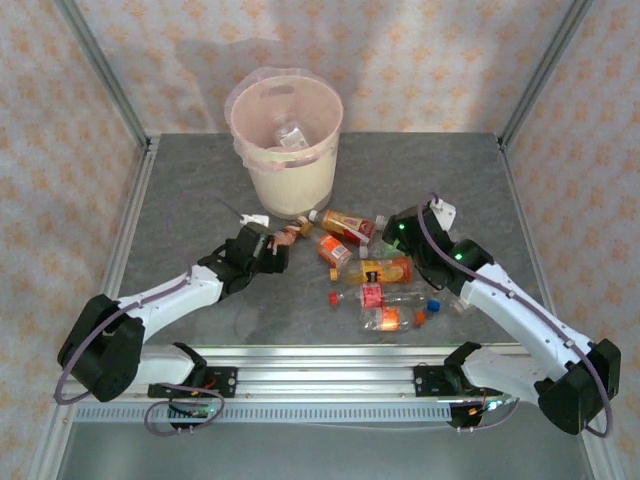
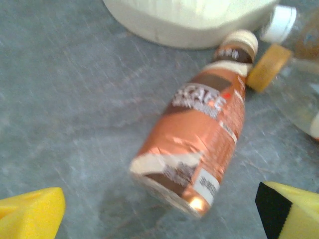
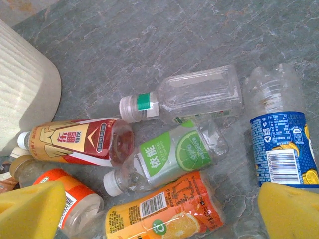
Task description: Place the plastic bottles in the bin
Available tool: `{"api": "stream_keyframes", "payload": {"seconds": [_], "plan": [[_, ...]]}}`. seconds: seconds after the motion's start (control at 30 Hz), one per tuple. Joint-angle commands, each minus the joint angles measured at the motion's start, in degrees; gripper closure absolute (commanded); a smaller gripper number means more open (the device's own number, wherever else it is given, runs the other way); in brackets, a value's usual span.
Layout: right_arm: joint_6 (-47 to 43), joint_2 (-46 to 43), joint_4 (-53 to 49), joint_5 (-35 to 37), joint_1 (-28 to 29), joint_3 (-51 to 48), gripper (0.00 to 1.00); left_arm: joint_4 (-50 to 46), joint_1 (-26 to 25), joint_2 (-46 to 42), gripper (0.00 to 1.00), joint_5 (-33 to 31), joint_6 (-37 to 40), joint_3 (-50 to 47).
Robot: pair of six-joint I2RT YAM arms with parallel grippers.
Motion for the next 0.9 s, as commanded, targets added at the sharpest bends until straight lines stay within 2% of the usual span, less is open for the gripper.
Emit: {"api": "stream_keyframes", "payload": {"seconds": [0.0, 0.17, 0.47, 0.87], "plan": [[0.82, -0.39, 0.17, 0.68, 0.13, -0.45, 0.01, 1.73, 0.53, 1.67, 0.0, -5.4, 7.12, 2.74], [0.82, -0.48, -0.37, 0.75, 0.11, -0.31, 0.01, 6.52, 1.89, 6.03, 0.0, -0.75, 8.99, 3.83], [0.74, -0.92, -0.71, 1.55, 0.11, -0.27, 0.01, 8.51, 3.13, 14.03, 0.0, 2.92, 5.72, 7.04], [0.65, -0.95, -1.18, 1.83, 0.11, -0.36, 0.01, 8.05, 3.13, 19.15, 0.06, 3.49, 1.63, 7.9]]}}
